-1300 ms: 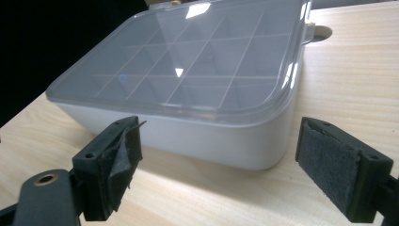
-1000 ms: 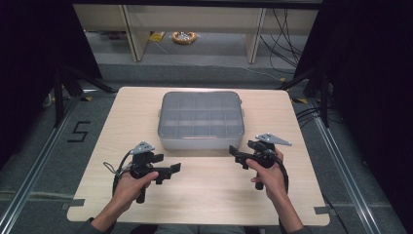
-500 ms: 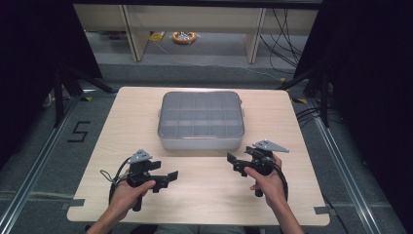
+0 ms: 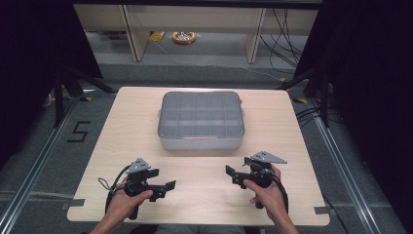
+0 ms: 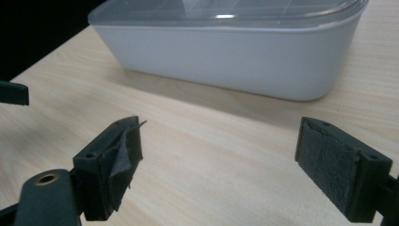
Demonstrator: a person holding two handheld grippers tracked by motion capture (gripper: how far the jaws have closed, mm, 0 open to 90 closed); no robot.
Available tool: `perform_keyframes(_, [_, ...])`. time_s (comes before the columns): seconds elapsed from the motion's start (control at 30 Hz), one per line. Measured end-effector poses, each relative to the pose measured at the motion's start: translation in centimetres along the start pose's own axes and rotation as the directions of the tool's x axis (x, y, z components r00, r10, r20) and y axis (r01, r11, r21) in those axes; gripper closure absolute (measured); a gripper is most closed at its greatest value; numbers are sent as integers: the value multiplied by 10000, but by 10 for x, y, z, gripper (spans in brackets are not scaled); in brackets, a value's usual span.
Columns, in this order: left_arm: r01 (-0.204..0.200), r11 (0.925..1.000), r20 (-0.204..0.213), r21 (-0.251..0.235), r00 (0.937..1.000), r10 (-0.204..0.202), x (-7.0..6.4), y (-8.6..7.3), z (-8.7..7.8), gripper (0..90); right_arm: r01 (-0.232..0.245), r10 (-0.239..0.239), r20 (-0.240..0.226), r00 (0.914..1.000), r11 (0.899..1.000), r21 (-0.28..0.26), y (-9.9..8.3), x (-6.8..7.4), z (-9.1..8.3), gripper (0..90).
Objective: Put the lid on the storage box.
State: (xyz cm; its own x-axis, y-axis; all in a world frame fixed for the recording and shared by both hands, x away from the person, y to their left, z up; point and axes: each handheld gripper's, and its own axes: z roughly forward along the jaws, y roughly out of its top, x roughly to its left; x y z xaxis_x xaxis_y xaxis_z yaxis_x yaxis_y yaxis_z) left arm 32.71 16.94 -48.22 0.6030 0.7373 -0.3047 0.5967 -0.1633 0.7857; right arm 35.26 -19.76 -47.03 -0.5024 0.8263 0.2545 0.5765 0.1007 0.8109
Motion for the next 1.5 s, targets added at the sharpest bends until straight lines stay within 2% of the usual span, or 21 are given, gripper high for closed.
perform_keyframes(0.03, [8, 10000, 22, 3, 10000, -8, 0, -2, 0, 148, -220, 219, 79, 9997, 9997, 94, -2, 3, 0, 162])
perform_keyframes(0.07, [-30, 10000, 0, 39, 10000, 30, -1, -3, 0, 148, -48, 48, -118, 9999, 10000, 4, -3, 1, -1, 162])
perform_keyframes(0.33, [-247, 9995, 67, 209, 9997, 245, -6, -13, -7, 148, 240, -238, -113, 9997, 9996, 177, -18, 4, -4, 162])
perform_keyframes(0.43, [-224, 9997, 114, 125, 9997, 223, -9, -18, -7, 148, -159, 170, -343, 9993, 9993, 330, -23, 11, -7, 162])
perform_keyframes(0.53, [-294, 9993, 102, 236, 9995, 291, -10, -22, -8, 148, 260, -250, -266, 9993, 9990, 377, -25, 10, -9, 162])
perform_keyframes(0.67, [-339, 9991, 110, 264, 9994, 336, -12, -25, -11, 148, 286, -265, -513, 9983, 9988, 398, -29, 13, -13, 162])
perform_keyframes(0.73, [-371, 9991, 170, 206, 9992, 367, -12, -27, -13, 148, -152, 169, -444, 9989, 9991, 390, -32, 17, -14, 162])
perform_keyframes(0.77, [-350, 9993, 160, 135, 9993, 348, -13, -27, -14, 148, 297, -281, -476, 9985, 9990, 332, -32, 14, -15, 162])
perform_keyframes(0.8, [-452, 9988, 117, 204, 9989, 449, -13, -28, -16, 148, -108, 130, -388, 9992, 9984, 559, -35, 18, -16, 162])
perform_keyframes(0.83, [-369, 9993, 116, 110, 9993, 368, -14, -29, -17, 149, 378, -363, -333, 9988, 9982, 469, -36, 15, -16, 162])
perform_keyframes(0.87, [-376, 9992, 116, 125, 9992, 374, -14, -29, -18, 149, 435, -414, -379, 9984, 9974, 570, -37, 16, -18, 162])
perform_keyframes(0.9, [-300, 9995, 121, 137, 9995, 299, -15, -31, -19, 148, 167, -146, -432, 9990, 9986, 494, -39, 19, -19, 162])
perform_keyframes(0.97, [-268, 9996, 121, 98, 9996, 266, -16, -33, -20, 148, 344, -309, -631, 9975, 9978, 559, -43, 17, -21, 161])
perform_keyframes(1.03, [-347, 9992, 160, 176, 9993, 344, -16, -35, -20, 148, 563, -533, -479, 9974, 9964, 640, -46, 18, -23, 161])
perform_keyframes(1.2, [-501, 9981, 229, 367, 9985, 493, -21, -41, -21, 148, 618, -572, -693, 9960, 9959, 664, -54, 20, -28, 161])
perform_keyframes(1.27, [-521, 9978, 265, 407, 9983, 510, -23, -42, -22, 148, 269, -206, -662, 9976, 9951, 951, -57, 24, -32, 161])
perform_keyframes(1.3, [-440, 9982, 278, 406, 9987, 429, -24, -43, -22, 148, 562, -490, -834, 9953, 9946, 872, -58, 22, -32, 161])
perform_keyframes(1.37, [-544, 9974, 295, 470, 9982, 530, -25, -45, -24, 148, 663, -592, -730, 9956, 9929, 992, -61, 22, -34, 161])
perform_keyframes(1.43, [-632, 9965, 299, 541, 9976, 617, -26, -46, -26, 148, 236, -131, -855, 9963, 9921, 1233, -64, 27, -36, 160])
perform_keyframes(1.47, [-536, 9973, 230, 509, 9984, 525, -29, -48, -27, 148, 495, -396, -910, 9951, 9929, 1086, -65, 25, -36, 160])
perform_keyframes(1.5, [-706, 9958, 316, 578, 9971, 688, -28, -48, -28, 148, 642, -533, -1041, 9931, 9925, 1045, -66, 24, -36, 160])
